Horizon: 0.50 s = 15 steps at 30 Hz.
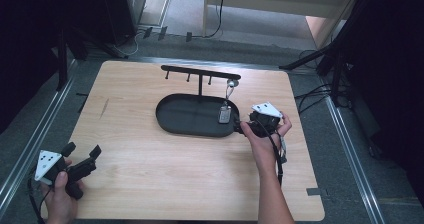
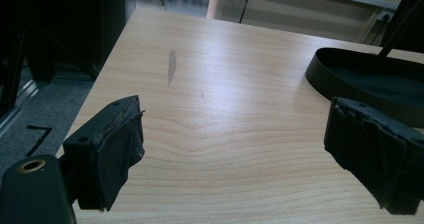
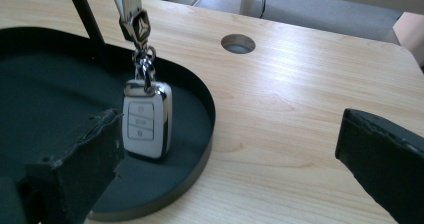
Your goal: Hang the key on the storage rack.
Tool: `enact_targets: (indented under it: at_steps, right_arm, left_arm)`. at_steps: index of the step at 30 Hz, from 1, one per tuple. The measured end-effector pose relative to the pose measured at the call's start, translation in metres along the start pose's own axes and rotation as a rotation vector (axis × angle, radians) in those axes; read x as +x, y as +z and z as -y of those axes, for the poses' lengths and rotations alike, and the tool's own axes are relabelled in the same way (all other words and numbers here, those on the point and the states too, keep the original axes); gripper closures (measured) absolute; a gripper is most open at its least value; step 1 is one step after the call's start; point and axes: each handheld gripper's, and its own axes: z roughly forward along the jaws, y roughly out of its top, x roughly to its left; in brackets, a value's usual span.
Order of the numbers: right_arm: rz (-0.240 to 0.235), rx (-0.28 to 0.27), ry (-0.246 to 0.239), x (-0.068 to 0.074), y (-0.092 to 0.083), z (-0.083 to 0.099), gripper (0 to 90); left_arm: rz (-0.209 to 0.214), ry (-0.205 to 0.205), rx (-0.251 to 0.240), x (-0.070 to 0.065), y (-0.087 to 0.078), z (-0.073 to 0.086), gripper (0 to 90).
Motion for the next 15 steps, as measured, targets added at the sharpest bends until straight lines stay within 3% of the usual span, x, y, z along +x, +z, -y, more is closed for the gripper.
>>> enact_targets:
  at_steps: [9, 15]
  right_arm:
    - [0.013, -0.022, 0.008, -0.018, -0.014, 0.014, 0.0]
    - [0.019, -0.033, 0.021, -0.035, -0.028, 0.033, 0.0]
  left_arm:
    - [0.001, 0.001, 0.001, 0.0, 0.0, 0.0, 9.1]
    - [-0.001, 0.004, 0.002, -0.001, 0.0, 0.0, 9.1]
